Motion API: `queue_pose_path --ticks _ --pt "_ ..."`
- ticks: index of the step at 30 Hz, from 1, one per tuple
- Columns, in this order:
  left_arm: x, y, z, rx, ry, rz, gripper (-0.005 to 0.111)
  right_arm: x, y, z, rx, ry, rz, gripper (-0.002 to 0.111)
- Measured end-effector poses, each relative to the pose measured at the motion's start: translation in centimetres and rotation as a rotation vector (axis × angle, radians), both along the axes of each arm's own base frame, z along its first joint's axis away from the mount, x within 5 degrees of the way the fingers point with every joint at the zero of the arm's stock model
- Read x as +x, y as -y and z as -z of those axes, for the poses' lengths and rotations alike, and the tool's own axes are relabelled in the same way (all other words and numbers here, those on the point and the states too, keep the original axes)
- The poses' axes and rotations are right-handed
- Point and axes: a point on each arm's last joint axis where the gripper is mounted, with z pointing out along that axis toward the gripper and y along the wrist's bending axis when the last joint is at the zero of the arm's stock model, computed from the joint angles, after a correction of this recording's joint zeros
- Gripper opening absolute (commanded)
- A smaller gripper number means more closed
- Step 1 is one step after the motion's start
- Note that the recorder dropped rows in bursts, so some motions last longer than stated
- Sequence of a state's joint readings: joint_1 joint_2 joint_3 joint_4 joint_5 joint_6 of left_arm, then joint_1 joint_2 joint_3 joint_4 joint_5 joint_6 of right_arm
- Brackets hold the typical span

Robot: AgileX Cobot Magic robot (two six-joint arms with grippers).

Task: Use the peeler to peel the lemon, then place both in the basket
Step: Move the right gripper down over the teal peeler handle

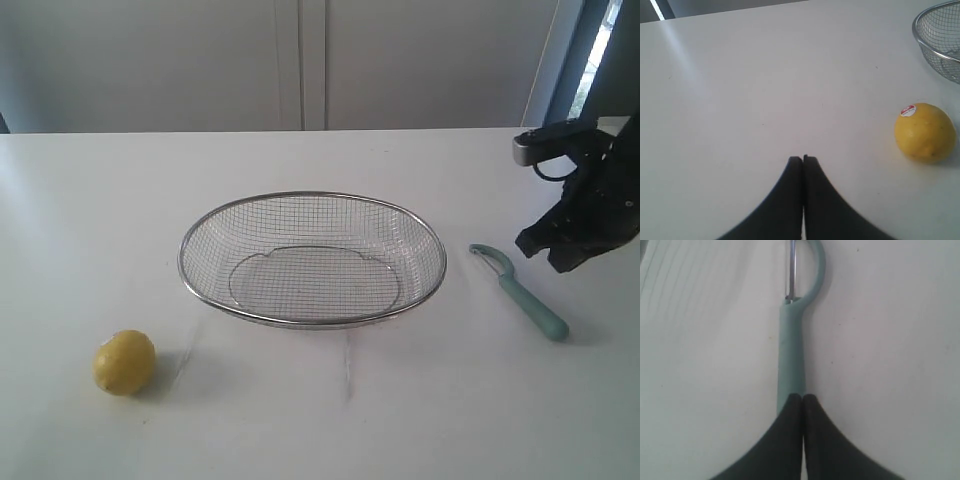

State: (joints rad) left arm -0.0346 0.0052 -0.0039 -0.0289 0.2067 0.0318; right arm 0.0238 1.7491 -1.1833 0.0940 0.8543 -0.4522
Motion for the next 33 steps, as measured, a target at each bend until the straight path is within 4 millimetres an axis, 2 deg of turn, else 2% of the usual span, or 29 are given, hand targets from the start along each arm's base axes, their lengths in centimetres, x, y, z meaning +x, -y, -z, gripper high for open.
queue_pose_path --ticks 6,8,14,17,19,33 --pt "0.0 0.0 0.0 0.000 0.000 0.000 0.000 0.8 0.0 1.3 -0.036 0.000 -0.136 0.000" --pt "0.0 0.0 0.0 0.000 0.000 0.000 0.000 1.1 0.0 1.8 -0.040 -0.003 -0.158 0.004" --pt "0.0 0.0 0.0 0.000 0.000 0.000 0.000 1.4 -0.1 2.9 -0.026 -0.015 -0.165 0.032" --pt "0.0 0.0 0.0 0.000 0.000 0.000 0.000 1.5 -0.2 2.9 -0.018 -0.010 -0.159 0.043" --pt "0.0 0.0 0.0 0.000 0.000 0.000 0.000 1.5 -0.2 3.0 -0.018 -0.007 -0.159 0.046" --pt "0.0 0.0 0.0 0.000 0.000 0.000 0.000 1.7 -0.3 3.5 -0.020 -0.011 -0.189 0.047"
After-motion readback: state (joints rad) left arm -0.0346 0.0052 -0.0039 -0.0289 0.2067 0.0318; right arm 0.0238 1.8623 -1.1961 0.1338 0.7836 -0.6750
